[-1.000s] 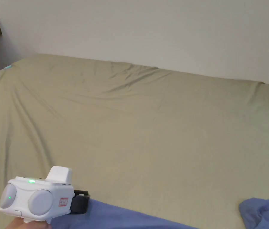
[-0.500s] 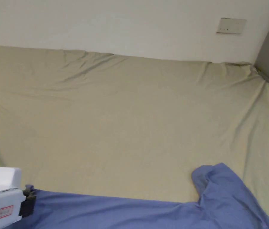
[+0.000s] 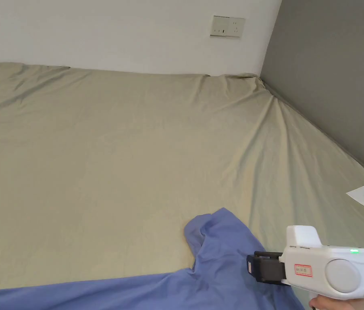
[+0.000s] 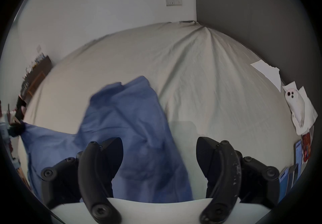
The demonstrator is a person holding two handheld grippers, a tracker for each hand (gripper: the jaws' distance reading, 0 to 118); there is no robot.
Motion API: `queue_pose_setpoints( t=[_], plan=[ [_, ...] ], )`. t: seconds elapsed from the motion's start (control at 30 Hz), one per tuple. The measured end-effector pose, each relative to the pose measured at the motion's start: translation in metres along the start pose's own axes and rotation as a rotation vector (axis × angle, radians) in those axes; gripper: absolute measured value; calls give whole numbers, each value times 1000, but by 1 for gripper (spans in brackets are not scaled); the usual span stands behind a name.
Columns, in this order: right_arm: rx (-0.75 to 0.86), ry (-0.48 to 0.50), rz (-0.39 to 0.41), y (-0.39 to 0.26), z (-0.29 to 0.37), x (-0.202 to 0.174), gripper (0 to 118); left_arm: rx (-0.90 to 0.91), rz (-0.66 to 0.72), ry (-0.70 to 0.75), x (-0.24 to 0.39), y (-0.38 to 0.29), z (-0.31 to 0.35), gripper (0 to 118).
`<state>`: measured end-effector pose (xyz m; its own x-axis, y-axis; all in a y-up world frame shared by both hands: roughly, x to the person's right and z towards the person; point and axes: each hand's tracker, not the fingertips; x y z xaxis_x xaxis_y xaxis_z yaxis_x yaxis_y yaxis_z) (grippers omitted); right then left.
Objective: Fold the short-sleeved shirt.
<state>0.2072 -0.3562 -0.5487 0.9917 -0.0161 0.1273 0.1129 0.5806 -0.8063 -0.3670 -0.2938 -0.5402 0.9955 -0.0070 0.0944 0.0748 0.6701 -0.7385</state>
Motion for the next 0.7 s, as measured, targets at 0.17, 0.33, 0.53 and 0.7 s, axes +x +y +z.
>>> queue_pose_setpoints(
  t=[0.17, 0.33, 0.53, 0.7],
  plan=[
    [-73, 22, 71, 1, -5, -15, 3, -33, 21, 15, -1, -1, -5, 8],
    [-18, 26, 58, 1, 44, -18, 3, -33, 7, 37, -3, -5, 20, 8],
    [148, 61, 23, -29, 156, -16, 3, 24, 36, 22, -20, -32, 92, 8],
    [194, 73, -25, -92, 231, -12, 3, 48, 125, 29, -43, -78, 146, 8]
  ],
)
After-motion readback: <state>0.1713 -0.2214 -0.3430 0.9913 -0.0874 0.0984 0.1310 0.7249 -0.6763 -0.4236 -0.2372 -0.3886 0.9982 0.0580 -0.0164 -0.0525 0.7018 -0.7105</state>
